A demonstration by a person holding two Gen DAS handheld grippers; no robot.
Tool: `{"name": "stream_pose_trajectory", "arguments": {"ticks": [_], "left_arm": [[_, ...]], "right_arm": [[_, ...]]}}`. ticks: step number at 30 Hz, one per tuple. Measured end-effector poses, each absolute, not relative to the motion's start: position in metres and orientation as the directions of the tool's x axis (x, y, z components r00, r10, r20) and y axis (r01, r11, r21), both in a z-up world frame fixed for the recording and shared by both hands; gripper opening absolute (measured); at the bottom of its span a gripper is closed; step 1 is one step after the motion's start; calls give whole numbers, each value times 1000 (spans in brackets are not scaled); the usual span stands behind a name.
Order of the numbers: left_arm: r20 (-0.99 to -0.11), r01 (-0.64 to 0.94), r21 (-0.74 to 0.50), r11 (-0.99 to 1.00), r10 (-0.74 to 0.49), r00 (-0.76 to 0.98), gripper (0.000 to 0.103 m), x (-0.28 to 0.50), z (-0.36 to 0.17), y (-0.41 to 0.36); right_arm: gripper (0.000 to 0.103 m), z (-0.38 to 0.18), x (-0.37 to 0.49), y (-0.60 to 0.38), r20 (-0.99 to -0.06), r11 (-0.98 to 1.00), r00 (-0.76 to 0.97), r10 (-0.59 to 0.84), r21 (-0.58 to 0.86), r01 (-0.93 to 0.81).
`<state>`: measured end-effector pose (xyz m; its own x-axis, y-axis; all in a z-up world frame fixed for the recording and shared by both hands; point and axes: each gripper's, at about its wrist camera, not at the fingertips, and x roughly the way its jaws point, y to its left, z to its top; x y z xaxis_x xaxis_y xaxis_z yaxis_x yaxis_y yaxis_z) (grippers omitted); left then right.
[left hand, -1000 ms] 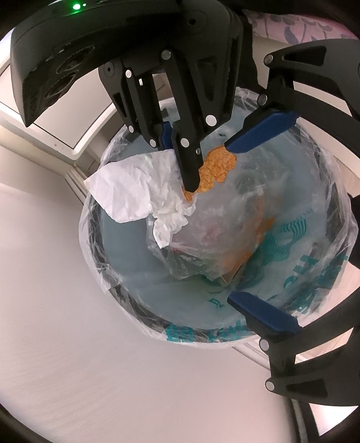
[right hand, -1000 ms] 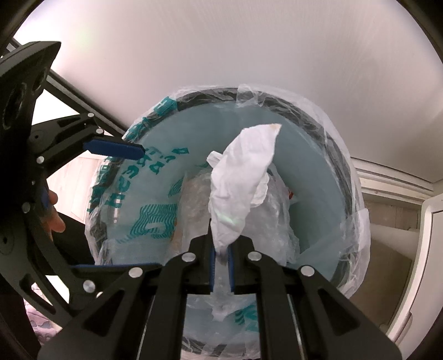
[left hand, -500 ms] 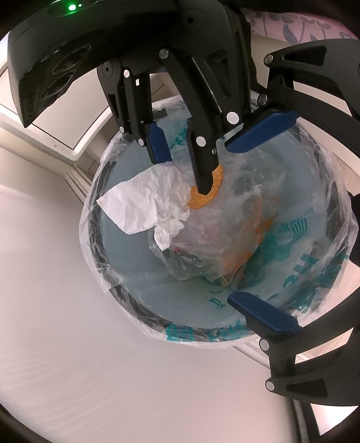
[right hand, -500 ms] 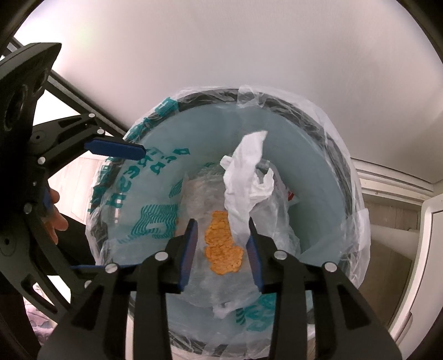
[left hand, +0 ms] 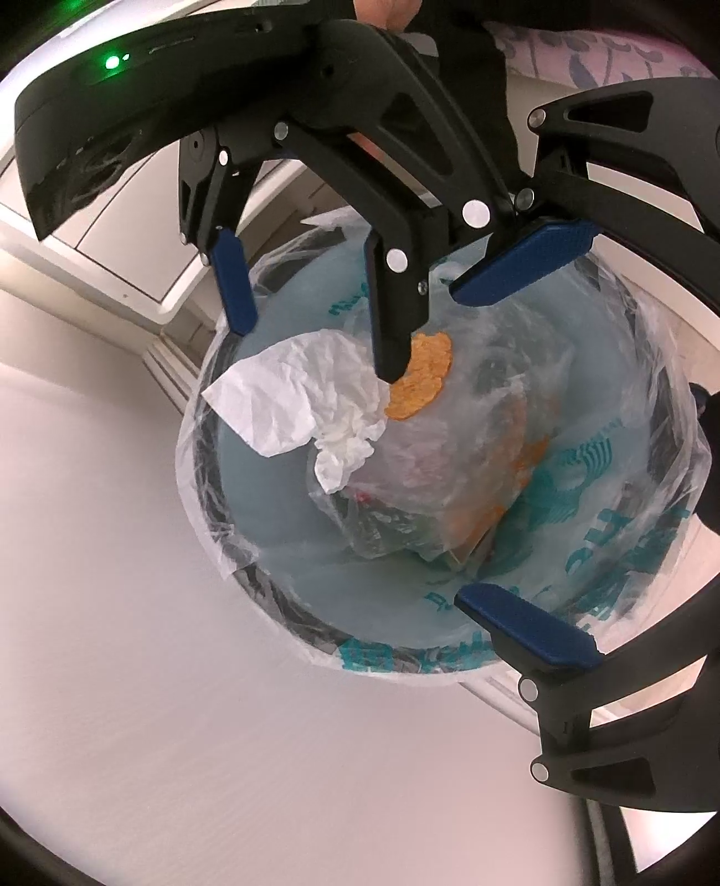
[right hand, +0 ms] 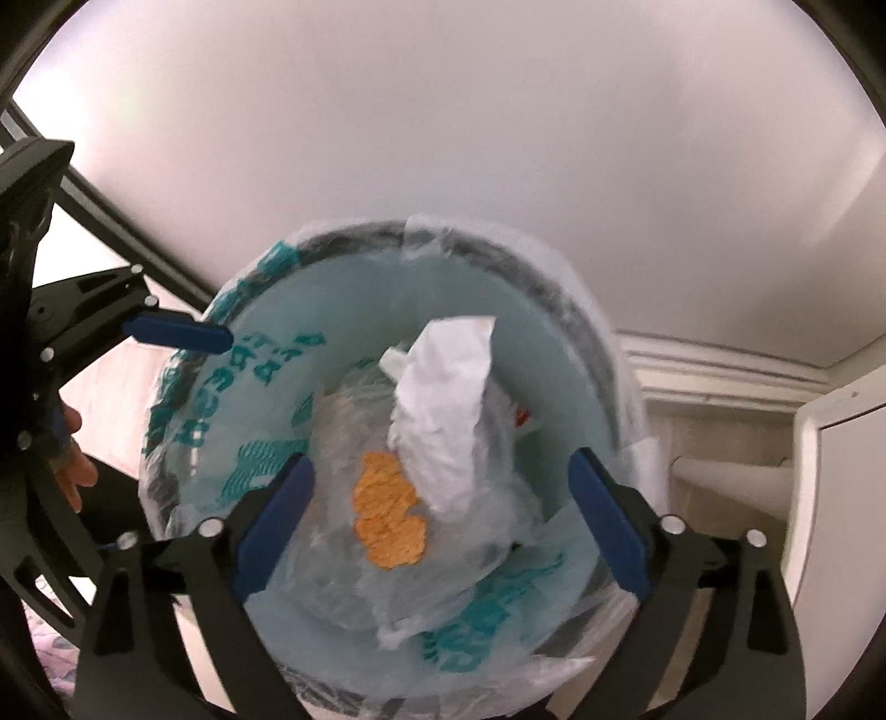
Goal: Collect trash
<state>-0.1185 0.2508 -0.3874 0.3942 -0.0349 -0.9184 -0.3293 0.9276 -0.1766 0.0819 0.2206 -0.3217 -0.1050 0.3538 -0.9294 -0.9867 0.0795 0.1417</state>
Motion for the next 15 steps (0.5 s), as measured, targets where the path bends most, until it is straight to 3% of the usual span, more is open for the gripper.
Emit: {"name": "stream_pose_trajectory", "arguments": {"ticks": [15], "left_arm": [[-905, -390, -135, 911, 48, 424, 97, -129, -353, 253]], "right_arm": [[96, -298, 87, 212, -911, 113, -21, 412, 74, -991]]}}
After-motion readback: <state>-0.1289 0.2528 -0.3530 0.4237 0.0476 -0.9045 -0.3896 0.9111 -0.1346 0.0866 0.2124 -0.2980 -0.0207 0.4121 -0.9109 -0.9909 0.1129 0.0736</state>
